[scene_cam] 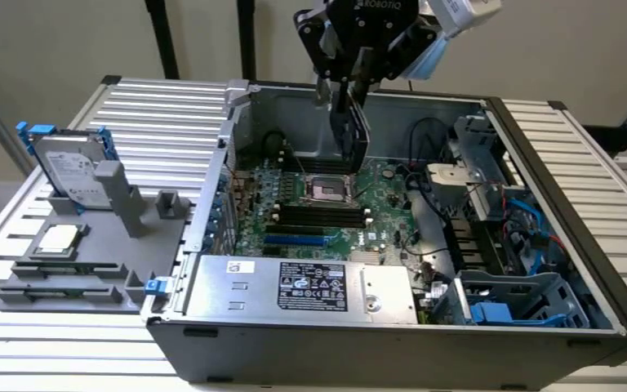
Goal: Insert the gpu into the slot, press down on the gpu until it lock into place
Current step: 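Insert the gpu into the slot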
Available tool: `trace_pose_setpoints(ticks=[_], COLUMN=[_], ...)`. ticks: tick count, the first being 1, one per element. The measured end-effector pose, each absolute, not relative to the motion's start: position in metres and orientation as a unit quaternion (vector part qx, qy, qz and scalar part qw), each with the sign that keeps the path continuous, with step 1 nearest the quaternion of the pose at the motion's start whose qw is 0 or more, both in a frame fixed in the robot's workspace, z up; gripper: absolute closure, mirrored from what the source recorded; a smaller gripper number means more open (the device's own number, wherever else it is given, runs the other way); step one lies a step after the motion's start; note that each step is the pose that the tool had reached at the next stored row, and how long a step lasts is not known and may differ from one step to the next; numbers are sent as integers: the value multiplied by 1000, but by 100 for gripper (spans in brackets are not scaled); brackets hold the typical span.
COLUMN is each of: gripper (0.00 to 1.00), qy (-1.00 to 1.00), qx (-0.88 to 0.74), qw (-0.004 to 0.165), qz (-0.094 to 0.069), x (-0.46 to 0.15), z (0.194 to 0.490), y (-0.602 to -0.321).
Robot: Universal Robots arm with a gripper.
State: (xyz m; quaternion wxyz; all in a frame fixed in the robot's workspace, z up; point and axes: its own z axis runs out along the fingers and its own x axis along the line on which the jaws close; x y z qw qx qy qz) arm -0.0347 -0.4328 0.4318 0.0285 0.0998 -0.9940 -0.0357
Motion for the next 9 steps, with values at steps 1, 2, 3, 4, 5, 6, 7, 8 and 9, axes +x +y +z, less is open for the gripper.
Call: trace_pose_setpoints(ticks=[1,2,3,4,5,6,7,8,9], gripper=[74,74,74,74,74,74,74,74,74], qy=[-993,-992,-991,-990,-988,-987,-986,-984,-983], qx=[109,118,127,136,145,154,163,172,180], qw=[29,29,29,29,29,29,29,29,29], qz=[-35,-35,-35,-35,-34,-34,-34,-33,-33], x=[-35,-35,-35,-35,-35,-35,-35,-35,-35], z=[432,431,431,431,430,430,430,429,429], y=[-433,-433,-433,-433,-433,-433,-433,-433,-433])
